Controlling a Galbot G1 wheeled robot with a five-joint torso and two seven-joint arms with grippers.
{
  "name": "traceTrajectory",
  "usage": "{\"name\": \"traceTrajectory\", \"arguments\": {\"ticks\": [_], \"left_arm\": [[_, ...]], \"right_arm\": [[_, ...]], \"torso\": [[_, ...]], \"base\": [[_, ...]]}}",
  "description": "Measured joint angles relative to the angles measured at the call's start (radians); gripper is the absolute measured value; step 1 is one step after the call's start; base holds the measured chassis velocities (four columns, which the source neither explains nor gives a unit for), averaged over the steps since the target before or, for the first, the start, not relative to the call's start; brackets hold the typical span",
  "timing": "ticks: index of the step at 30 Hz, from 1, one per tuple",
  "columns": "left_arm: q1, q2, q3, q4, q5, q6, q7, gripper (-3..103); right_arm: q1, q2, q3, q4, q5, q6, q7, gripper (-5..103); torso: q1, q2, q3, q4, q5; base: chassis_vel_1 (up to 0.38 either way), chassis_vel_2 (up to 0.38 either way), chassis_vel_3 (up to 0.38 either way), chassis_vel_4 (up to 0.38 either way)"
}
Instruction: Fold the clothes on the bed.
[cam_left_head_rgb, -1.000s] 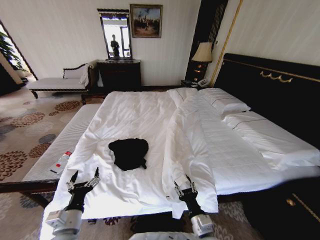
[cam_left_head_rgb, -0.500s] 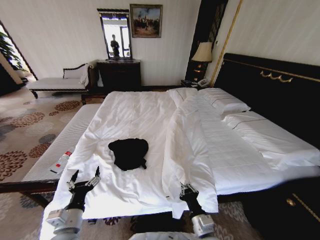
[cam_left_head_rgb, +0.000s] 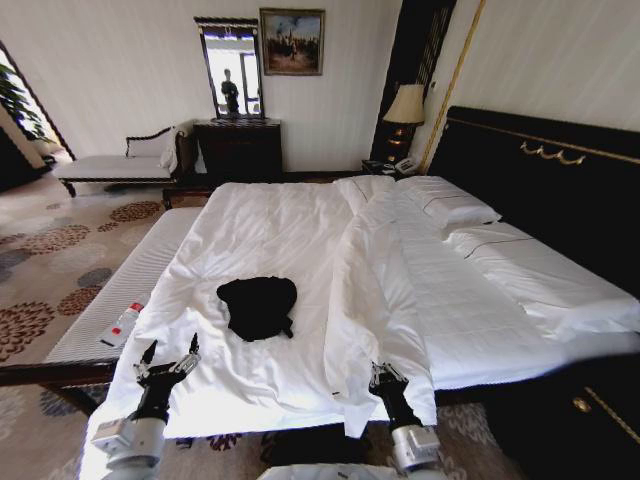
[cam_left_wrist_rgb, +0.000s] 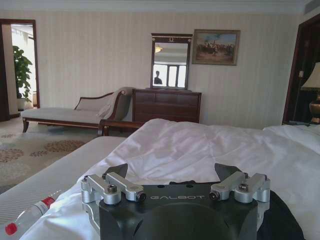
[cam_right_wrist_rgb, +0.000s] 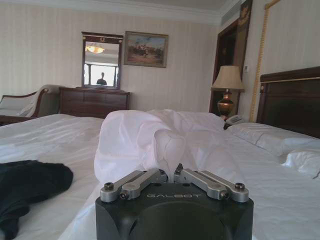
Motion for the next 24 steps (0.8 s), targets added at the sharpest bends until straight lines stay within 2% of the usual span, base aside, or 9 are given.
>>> {"name": "traceTrajectory", "arguments": {"ticks": [3, 4, 5, 8, 10, 17, 18, 19, 24], "left_arm": [[-0.001, 0.0, 0.0, 0.002, -0.002, 0.0, 0.0, 99], [-0.003, 0.001, 0.0, 0.004, -0.003, 0.0, 0.0, 96], [-0.003, 0.001, 0.0, 0.004, -0.003, 0.0, 0.0, 96], [-0.007, 0.001, 0.0, 0.006, -0.007, 0.0, -0.001, 97], [-0.007, 0.001, 0.0, 0.006, -0.008, 0.0, -0.001, 101], [-0.015, 0.004, -0.005, 0.011, -0.017, 0.002, -0.002, 97], [-0.016, 0.005, -0.006, 0.011, -0.02, 0.004, -0.003, 94], [-0.016, 0.005, -0.006, 0.011, -0.02, 0.004, -0.003, 94], [-0.021, 0.01, -0.006, 0.012, -0.021, 0.01, -0.004, 97]], "right_arm": [[0.018, -0.003, 0.068, 0.01, 0.056, -0.009, 0.004, 1], [0.03, -0.007, 0.116, 0.015, 0.095, -0.018, 0.009, 1], [0.03, -0.007, 0.116, 0.015, 0.095, -0.018, 0.009, 1], [0.069, -0.011, 0.228, 0.019, 0.207, -0.05, 0.036, 1], [0.075, -0.009, 0.247, 0.018, 0.225, -0.054, 0.039, 1], [0.156, 0.03, 0.44, -0.045, 0.329, -0.084, 0.089, 1], [0.177, 0.032, 0.487, -0.064, 0.376, -0.1, 0.105, 1], [0.177, 0.032, 0.487, -0.064, 0.376, -0.1, 0.105, 1], [0.211, -0.013, 0.627, -0.131, 0.467, -0.113, 0.123, 1]], "torso": [[0.0, 0.0, 0.0, 0.0001, 0.0002], [0.0, 0.0, 0.0, 0.0, 0.0], [0.0, 0.0, 0.0, 0.0, 0.0], [0.0, 0.0, 0.0, 0.0001, 0.0002], [0.0, 0.0, 0.0, 0.0001, 0.0001], [0.0, 0.0, 0.0, 0.0, 0.0002], [0.0, 0.0, 0.0, 0.0, 0.0002], [0.0, 0.0, 0.0, 0.0, 0.0002], [0.0, 0.0, 0.0, 0.0, 0.0]], "base": [[0.0, 0.0, 0.0, 0.0], [0.0, 0.0, 0.0, 0.0], [0.0, 0.0, 0.0, 0.0], [0.0, 0.0, 0.0, 0.0], [0.0, 0.0, 0.0, 0.0], [0.0, 0.0, 0.0, 0.0], [0.0, 0.0, 0.0, 0.0], [0.0, 0.0, 0.0, 0.0], [0.0, 0.0, 0.0, 0.0]]}}
